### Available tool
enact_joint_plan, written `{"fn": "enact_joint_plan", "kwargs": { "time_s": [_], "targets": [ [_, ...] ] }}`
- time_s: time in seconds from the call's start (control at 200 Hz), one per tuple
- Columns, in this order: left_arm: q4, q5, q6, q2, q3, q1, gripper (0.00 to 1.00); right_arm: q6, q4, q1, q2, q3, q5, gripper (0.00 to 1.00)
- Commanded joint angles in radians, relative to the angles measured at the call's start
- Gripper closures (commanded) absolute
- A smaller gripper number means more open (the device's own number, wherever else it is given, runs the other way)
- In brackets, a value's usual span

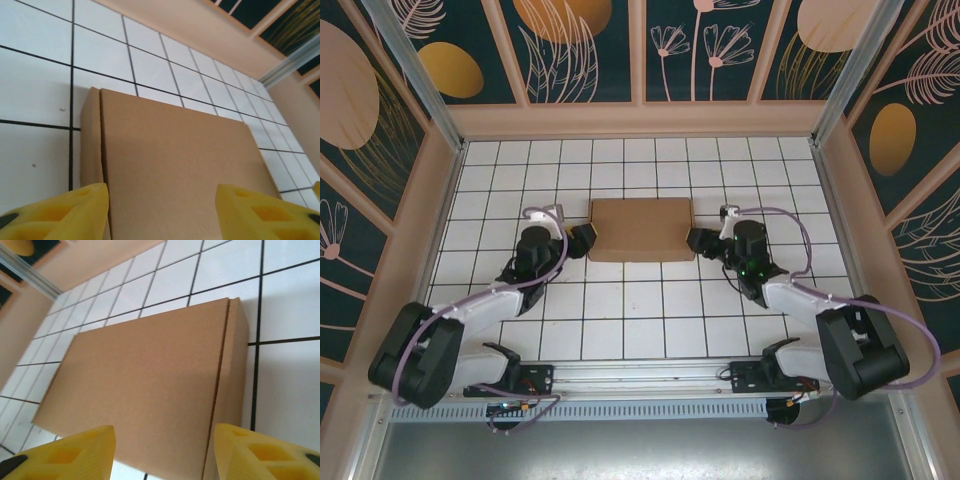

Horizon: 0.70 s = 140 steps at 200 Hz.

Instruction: Fold the paper box

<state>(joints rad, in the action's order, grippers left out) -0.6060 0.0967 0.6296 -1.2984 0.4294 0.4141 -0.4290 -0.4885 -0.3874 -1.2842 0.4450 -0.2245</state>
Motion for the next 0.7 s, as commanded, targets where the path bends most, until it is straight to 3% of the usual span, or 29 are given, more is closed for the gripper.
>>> {"fn": "enact_joint_plan", "kwargs": {
  "time_s": [0.0, 0.325, 0.535, 0.696],
  "targets": [
    [0.091, 0.026, -0.007, -0.120, 0.105, -0.028, 0.45, -0.026, 0.165, 0.014, -0.103, 0.123, 0.034, 0.48],
    [0.108, 0.172, 0.071, -0.376, 0.260, -0.047, 0.60, -0.054, 0.291, 0.030, -0.359, 0.291, -0.037, 0.62],
    [0.133, 0.157, 0.055, -0.471, 0.345, -0.073, 0.76, -0.041, 0.295, 0.054, -0.463, 0.383, -0.055, 0.71],
    [0.143, 0.154, 0.040, -0.534, 0.402, -0.090, 0.77, -0.019, 0.325, 0.073, -0.542, 0.475, -0.062, 0.72]
  ]
}}
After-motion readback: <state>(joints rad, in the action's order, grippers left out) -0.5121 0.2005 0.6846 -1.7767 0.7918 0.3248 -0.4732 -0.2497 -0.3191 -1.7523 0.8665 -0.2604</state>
